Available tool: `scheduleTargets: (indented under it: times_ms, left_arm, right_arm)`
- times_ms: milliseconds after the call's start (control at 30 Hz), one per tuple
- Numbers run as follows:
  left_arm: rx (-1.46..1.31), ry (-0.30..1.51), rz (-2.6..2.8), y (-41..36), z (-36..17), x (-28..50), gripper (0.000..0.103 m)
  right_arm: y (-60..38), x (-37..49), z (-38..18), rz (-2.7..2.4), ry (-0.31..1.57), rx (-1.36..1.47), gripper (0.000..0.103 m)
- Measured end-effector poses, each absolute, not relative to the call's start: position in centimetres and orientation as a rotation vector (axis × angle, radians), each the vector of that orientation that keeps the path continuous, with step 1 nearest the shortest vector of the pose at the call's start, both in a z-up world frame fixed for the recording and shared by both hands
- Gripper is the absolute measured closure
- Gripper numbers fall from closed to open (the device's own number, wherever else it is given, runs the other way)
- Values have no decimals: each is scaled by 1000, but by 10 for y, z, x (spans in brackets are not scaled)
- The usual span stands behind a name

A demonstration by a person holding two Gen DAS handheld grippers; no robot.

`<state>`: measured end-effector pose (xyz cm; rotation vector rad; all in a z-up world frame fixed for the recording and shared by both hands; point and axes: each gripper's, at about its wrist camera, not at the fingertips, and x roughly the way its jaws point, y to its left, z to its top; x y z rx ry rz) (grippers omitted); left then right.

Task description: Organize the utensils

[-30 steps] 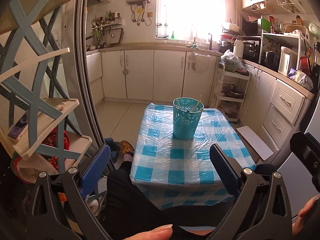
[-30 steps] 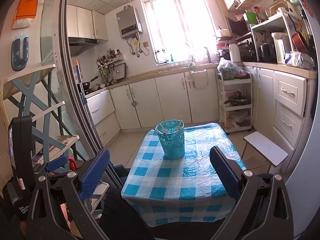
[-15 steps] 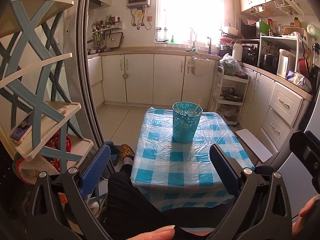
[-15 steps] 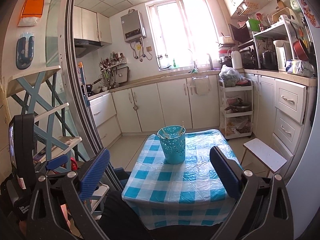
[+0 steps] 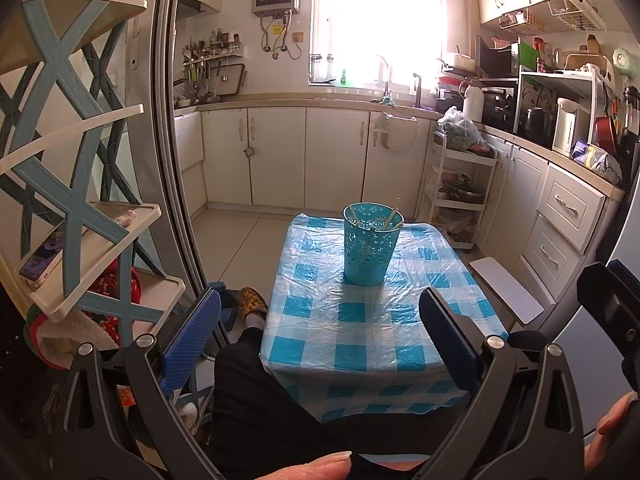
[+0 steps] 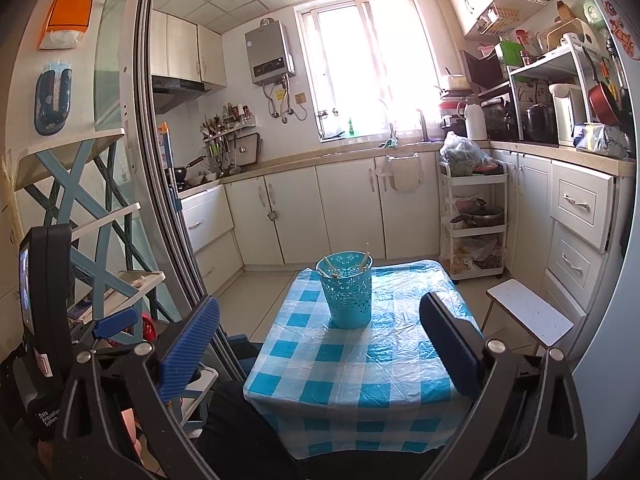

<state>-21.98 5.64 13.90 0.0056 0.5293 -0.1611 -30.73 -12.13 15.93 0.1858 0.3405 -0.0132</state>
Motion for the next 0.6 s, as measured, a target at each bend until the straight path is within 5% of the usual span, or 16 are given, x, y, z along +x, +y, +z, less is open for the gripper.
scheduleTargets:
  times_ms: [600]
  left_arm:
    - [5,529,-162,57,139,-220,7]
  right_arm:
    - [-120,-307,158,-10,341,182,7]
